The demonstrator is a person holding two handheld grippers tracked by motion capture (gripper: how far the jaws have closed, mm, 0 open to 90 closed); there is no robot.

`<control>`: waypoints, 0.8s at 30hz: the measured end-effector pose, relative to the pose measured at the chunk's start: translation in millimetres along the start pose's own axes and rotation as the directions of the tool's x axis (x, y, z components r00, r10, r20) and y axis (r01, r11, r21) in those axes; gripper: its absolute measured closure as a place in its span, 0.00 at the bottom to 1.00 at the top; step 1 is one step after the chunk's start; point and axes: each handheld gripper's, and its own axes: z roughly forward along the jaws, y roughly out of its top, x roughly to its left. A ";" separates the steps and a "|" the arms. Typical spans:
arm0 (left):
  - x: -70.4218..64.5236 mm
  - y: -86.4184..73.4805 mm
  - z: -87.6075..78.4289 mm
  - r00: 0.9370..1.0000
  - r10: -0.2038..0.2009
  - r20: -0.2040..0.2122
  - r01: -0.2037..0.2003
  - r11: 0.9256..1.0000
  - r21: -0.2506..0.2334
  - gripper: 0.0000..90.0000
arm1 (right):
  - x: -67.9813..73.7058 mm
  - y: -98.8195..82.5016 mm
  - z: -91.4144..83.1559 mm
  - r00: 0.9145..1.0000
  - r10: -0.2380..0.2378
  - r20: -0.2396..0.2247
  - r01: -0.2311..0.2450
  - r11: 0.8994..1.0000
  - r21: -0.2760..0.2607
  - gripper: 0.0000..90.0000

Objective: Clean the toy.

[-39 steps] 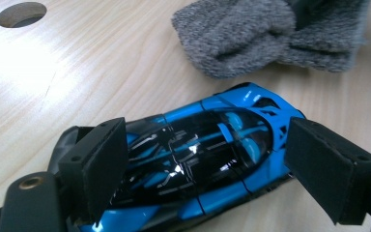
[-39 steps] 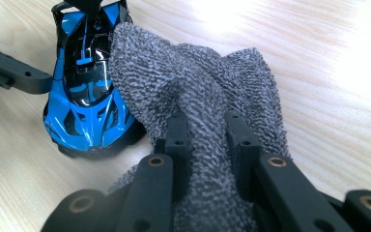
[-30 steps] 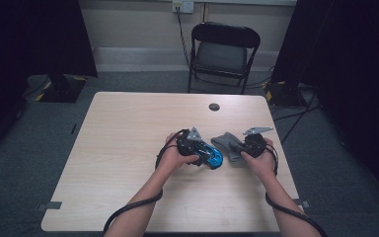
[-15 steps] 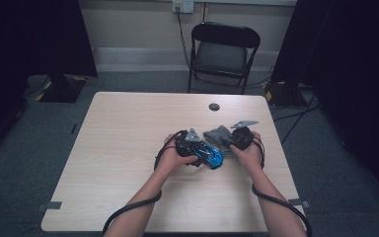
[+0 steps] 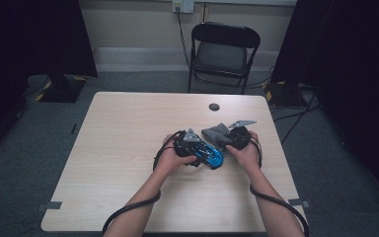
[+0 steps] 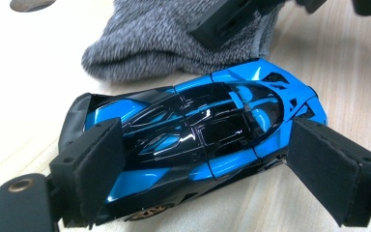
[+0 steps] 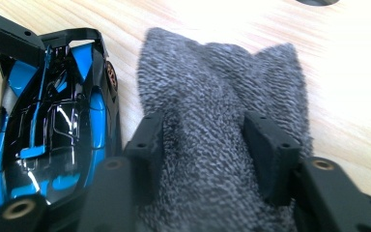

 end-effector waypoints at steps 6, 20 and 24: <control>0.5 0.3 -0.1 1.000 -0.010 0.002 0.010 1.000 -0.001 0.15 | -5.3 0.1 -9.1 0.999 0.045 0.021 -0.045 0.999 -0.022 0.49; 0.7 -0.6 0.0 1.000 -0.010 0.005 0.010 1.000 -0.009 0.14 | -2.8 -5.0 3.1 0.999 0.040 0.036 -0.041 0.999 0.027 0.57; 0.7 -0.7 0.5 1.000 -0.011 0.006 0.011 1.000 -0.015 0.14 | -0.7 -1.4 7.8 0.999 0.031 0.018 -0.031 0.999 0.035 0.58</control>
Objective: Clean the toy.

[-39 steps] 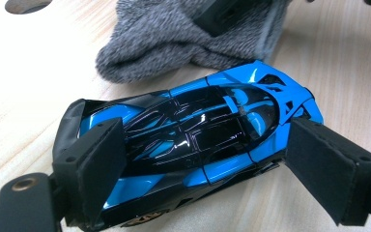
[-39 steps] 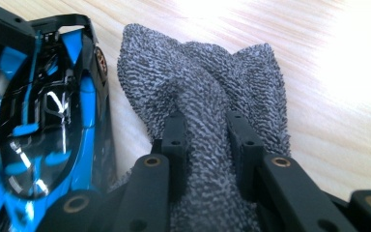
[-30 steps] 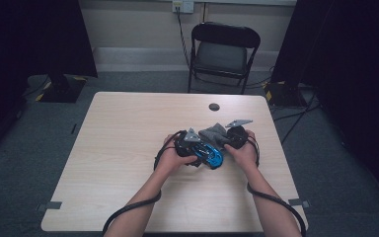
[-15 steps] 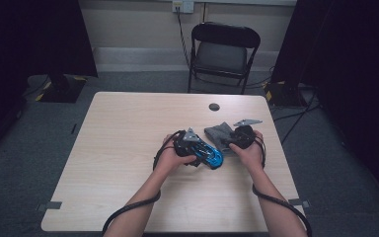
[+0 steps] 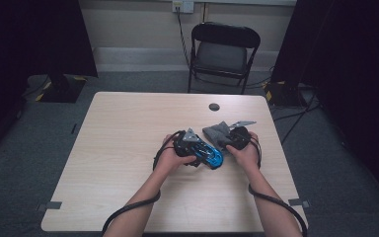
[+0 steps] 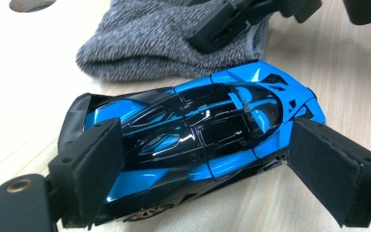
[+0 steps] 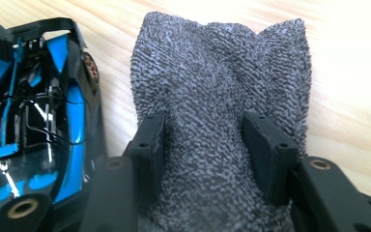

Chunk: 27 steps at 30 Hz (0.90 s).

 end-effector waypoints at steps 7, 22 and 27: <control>-0.3 0.7 1.5 1.000 0.000 0.006 0.000 1.000 -0.002 0.12 | 9.8 8.3 9.3 0.999 -0.041 -0.035 0.042 0.999 0.008 0.62; -0.6 -0.2 1.2 1.000 0.023 -0.014 -0.023 1.000 0.002 0.13 | 14.5 14.1 12.2 0.984 -0.143 -0.110 0.148 0.988 0.035 0.83; -0.5 0.0 0.7 1.000 0.021 -0.014 -0.021 1.000 0.004 0.15 | 12.1 13.0 9.8 0.977 -0.168 -0.130 0.174 0.984 0.036 0.84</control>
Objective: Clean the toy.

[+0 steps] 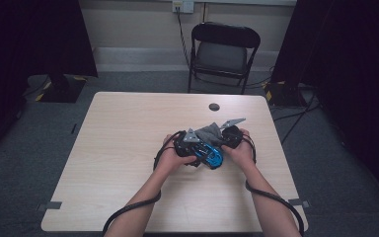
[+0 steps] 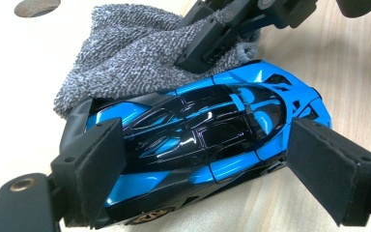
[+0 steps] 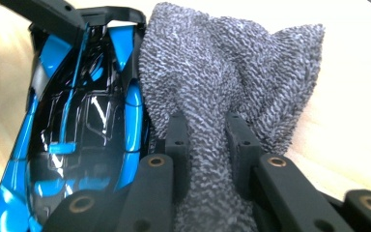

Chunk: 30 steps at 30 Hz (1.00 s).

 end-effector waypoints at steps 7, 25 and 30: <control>0.8 -1.8 -0.2 1.000 -0.004 -0.020 0.004 1.000 0.007 0.16 | -3.5 -3.3 -4.6 1.000 -0.005 -0.014 0.005 1.000 0.007 0.84; -1.5 -0.8 0.7 1.000 -0.027 -0.013 0.027 1.000 -0.001 0.16 | -5.6 -17.4 -19.1 1.000 -0.022 -0.020 0.022 1.000 0.016 0.85; -1.6 -1.3 0.7 1.000 -0.017 -0.014 0.017 1.000 -0.002 0.16 | -5.5 -24.8 -25.6 0.999 -0.020 -0.025 0.020 1.000 0.010 0.85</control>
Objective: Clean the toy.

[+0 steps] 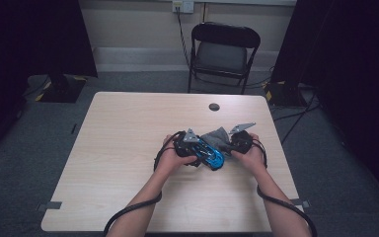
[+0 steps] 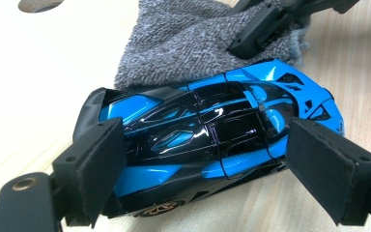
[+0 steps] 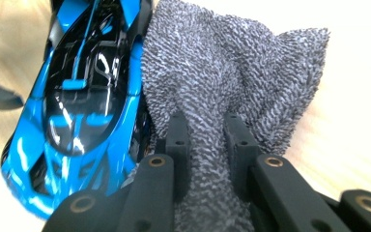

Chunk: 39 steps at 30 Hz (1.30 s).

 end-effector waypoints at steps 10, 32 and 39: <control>-0.9 0.2 0.4 1.000 0.001 0.001 -0.001 1.000 -0.002 0.16 | -0.3 -10.9 -11.0 1.000 0.003 -0.004 -0.003 1.000 0.006 0.85; -1.4 0.8 0.5 1.000 -0.001 0.002 0.001 1.000 0.004 0.16 | 1.2 -40.7 -39.7 0.999 0.038 -0.023 -0.038 0.999 0.004 0.85; -1.7 1.2 0.5 1.000 0.005 -0.001 -0.005 1.000 0.007 0.16 | 4.6 -47.0 -46.5 0.999 0.034 -0.023 -0.034 0.999 0.009 0.85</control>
